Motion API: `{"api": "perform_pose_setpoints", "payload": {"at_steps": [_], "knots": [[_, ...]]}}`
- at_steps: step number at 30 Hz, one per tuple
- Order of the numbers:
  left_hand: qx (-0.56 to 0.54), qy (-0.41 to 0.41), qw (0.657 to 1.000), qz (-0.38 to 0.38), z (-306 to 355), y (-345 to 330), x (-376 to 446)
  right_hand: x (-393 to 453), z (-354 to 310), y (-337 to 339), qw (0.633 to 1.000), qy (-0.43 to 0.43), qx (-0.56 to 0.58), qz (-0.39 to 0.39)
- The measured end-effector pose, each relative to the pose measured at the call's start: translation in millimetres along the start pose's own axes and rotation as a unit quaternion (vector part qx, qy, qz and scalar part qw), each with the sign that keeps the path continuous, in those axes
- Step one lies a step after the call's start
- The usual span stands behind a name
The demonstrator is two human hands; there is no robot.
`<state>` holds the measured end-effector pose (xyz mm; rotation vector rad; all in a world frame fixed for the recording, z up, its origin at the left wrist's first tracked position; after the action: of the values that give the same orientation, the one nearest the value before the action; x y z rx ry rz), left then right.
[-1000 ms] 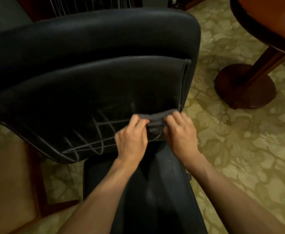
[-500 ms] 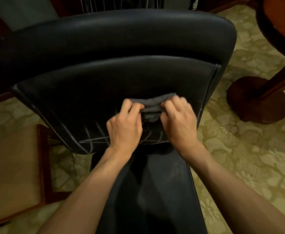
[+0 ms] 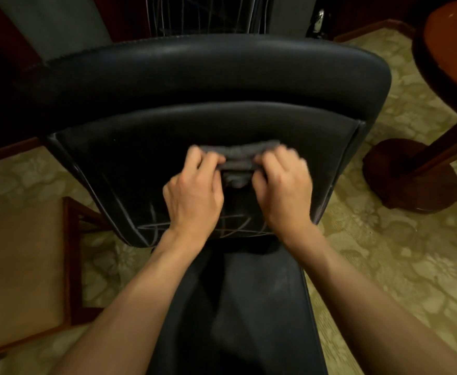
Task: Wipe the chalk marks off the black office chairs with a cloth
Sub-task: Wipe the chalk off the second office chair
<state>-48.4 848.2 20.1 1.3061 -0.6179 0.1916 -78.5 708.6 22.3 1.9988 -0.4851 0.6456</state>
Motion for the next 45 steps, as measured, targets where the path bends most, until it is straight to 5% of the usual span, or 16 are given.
{"api": "perform_pose_setpoints", "payload": {"at_steps": [5, 14, 22, 32, 40, 45], "knots": [[0.015, -0.027, 0.992, -0.123, -26, -65, -72, -73, 23, -64, 0.988, -0.084, 0.023, -0.130], [-0.018, 0.035, 0.998, 0.038, -45, 25, 9, 26, -37, -2, 0.996, -0.015, 0.081, 0.024], [0.012, 0.005, 0.994, -0.111, -70, -54, -70, -64, -13, -96, 0.989, -0.059, 0.012, -0.138], [-0.046, 0.085, 0.992, 0.078, -116, 53, 9, 49, -98, -31, 0.994, -0.008, 0.110, 0.022], [-0.035, 0.088, 0.990, -0.100, -132, -15, -66, -32, -71, -115, 0.980, -0.111, 0.083, -0.141], [-0.027, 0.103, 0.993, -0.042, -146, 31, -37, 9, -108, -88, 0.987, -0.076, 0.086, -0.116]]}}
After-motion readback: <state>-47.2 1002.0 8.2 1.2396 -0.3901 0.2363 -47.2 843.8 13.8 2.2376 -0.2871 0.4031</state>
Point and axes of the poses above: each hand's wrist, its own x-axis towards the middle knuckle, its own y-axis out of the back of the hand, z = x × y, the point moved 10 cm from there along x, towards the middle knuckle, and after that the axes turned 15 degrees about x, right-handed, at the moved point
